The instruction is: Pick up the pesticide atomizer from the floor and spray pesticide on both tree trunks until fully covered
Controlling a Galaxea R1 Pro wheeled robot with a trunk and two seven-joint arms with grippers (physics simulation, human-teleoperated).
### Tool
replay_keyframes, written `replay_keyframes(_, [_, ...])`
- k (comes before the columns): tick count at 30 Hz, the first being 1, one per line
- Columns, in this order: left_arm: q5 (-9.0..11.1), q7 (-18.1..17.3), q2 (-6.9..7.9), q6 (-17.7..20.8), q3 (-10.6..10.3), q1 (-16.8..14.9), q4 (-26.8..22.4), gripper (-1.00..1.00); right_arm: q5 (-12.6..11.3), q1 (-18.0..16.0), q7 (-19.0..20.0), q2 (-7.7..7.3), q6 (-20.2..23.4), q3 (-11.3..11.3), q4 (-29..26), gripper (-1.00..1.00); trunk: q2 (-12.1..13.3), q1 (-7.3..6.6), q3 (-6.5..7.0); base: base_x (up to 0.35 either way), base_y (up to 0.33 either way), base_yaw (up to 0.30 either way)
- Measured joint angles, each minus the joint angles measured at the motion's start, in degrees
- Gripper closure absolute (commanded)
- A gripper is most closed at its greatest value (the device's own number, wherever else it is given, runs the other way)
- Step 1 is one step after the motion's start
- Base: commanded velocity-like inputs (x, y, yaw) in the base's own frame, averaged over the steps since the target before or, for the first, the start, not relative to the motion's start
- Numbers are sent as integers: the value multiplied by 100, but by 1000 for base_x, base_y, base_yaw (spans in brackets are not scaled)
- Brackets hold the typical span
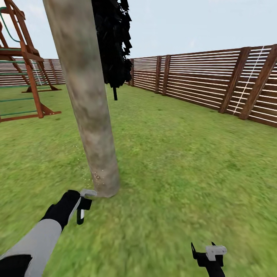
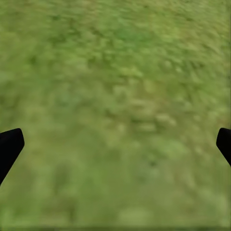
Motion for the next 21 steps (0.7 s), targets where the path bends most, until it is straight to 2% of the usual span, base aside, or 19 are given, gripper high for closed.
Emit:
replay_keyframes(1, [75, -2, 10, -2, -12, 36, 29, 100, 1, 0, 0, 0, 0, 0, 0, -100, 0, 0, 0, 0, 0, 0])
replay_keyframes(2, [133, -3, -80, 0, -27, 57, 36, 100, 1, 0, 0, 0, 0, 0, 0, -100, 0, 0, 0, 0, 0, 0])
replay_keyframes(5, [132, -3, -532, 4, -48, 71, 40, 100, 1, -1, 0, 0, 0, -1, 0, -100, 0, 0, 0, 0, 0, 0])
replay_keyframes(7, [85, -2, -648, 1, -45, 66, 33, 100, 1, -1, 0, 0, 0, 0, 0, -100, 0, 0, 0, 0, 0, 0])
replay_keyframes(9, [59, -1, -630, 5, -30, 41, -23, 100, 1, 0, 0, 0, 0, 0, 0, -100, 0, 0, 0, 0, 0, 0])
replay_keyframes(10, [28, 0, -571, 6, -19, 12, -38, 100, 1, 0, 0, 0, 0, 0, 0, -100, 0, 0, 0, 0, 0, 0])
replay_keyframes(12, [-8, -7, -225, 114, 0, -41, -72, 100, 2, -1, 0, 0, 0, 0, 0, -100, 0, 0, 0, 0, 0, 0])
replay_keyframes(13, [51, -31, -92, 266, 0, -82, -152, 100, 1, -1, 0, 0, 0, 0, 0, -100, 0, 0, 0, -5, 0, 0])
replay_keyframes(14, [153, -54, -43, 349, -1, -95, -239, 100, 1, -1, 0, 0, 0, 0, 0, -100, 0, 0, 0, -91, 0, 0])
replay_keyframes(16, [279, -76, -65, 505, -19, -82, -509, 100, 1, 0, 0, 0, 0, 0, 0, -100, 0, 0, 0, -282, 0, 0])
replay_keyframes(19, [296, -80, -200, 917, -39, -63, -977, 100, 1, -1, 0, 0, 0, 0, 0, -100, 0, 0, 0, -193, 0, 0])
replay_keyframes(21, [270, -80, -237, 1079, -43, -65, -1270, 100, 1, -1, 0, 0, 0, 0, 0, -100, 0, 0, 0, -27, 0, 0])
